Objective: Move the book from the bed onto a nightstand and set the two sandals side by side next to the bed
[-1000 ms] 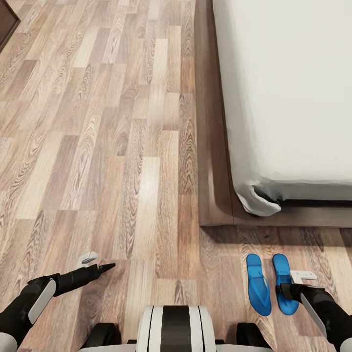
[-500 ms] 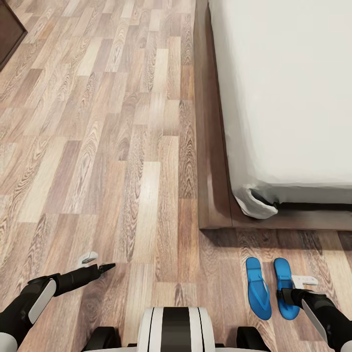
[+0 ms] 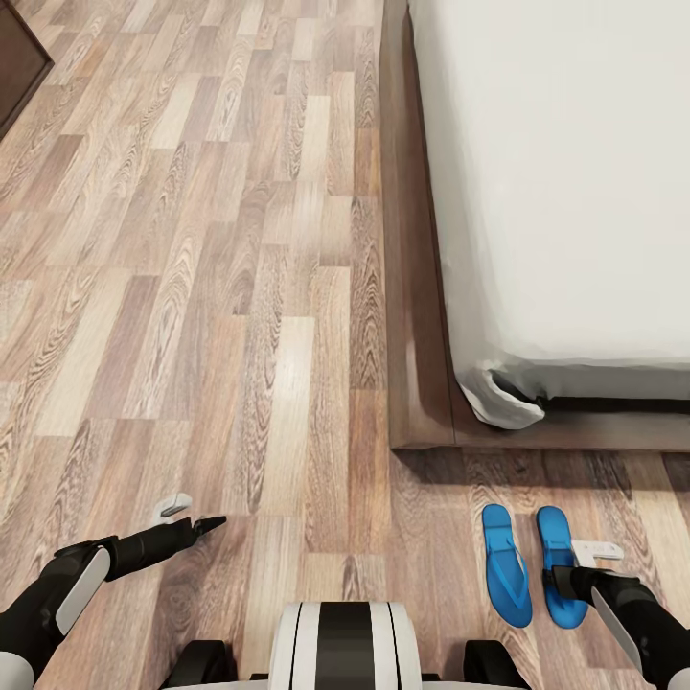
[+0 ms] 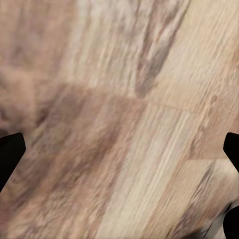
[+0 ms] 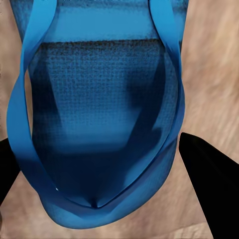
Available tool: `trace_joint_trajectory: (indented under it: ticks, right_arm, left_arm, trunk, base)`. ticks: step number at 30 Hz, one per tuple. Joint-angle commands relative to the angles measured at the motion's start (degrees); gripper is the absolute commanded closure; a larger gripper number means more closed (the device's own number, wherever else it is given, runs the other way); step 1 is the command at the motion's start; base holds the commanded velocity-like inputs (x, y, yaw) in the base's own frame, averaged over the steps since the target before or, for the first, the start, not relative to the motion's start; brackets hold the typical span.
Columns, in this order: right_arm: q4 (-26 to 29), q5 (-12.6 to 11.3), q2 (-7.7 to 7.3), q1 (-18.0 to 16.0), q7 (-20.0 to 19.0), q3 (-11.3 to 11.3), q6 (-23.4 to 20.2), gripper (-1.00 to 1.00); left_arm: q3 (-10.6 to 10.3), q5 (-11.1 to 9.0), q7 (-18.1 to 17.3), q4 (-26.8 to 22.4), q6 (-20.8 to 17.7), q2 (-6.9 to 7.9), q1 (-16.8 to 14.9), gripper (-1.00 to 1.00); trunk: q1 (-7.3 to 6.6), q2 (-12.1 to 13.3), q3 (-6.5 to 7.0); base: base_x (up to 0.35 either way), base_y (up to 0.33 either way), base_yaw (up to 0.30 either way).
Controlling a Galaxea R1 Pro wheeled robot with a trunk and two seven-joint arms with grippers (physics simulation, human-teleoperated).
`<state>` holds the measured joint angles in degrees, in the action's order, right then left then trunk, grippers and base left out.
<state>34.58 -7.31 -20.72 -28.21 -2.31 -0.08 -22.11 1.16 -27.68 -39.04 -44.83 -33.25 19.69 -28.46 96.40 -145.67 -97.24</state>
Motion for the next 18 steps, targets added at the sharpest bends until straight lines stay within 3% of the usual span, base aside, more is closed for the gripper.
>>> trace_joint_trajectory:
  ticks: [1, 5, 9, 18]
  right_arm:
    - [0.19, -0.51, -0.02, 0.00, -0.07, -0.01, -0.47, 1.00]
    - [0.72, -0.51, -0.08, 0.01, -0.16, -0.03, -2.44, 1.00]
    - [3.06, -0.51, -0.04, 0.01, 0.00, -0.02, -7.90, 1.00]
    - [4.01, -0.51, -0.02, 0.00, 0.10, -0.01, -8.99, 1.00]
  left_arm:
    - [0.07, -0.27, -0.07, 0.00, -0.41, 0.00, -0.01, -1.00]
    - [0.07, -0.27, -0.04, -0.01, -0.41, -0.01, -0.01, -1.00]
    - [0.07, -0.27, -0.01, -0.01, -0.41, -0.01, -0.01, -1.00]
    - [0.07, -0.27, 0.02, -0.02, -0.41, -0.03, -0.01, -1.00]
  trunk:
    - [-0.01, -0.01, -0.03]
    - [-0.01, -0.01, -0.03]
    - [-0.01, -0.01, -0.03]
    - [-0.01, -0.01, -0.03]
  base:
    - [0.000, 0.000, 0.000]
    - [0.000, 0.000, 0.000]
    - [0.000, 0.000, 0.000]
    - [0.000, 0.000, 0.000]
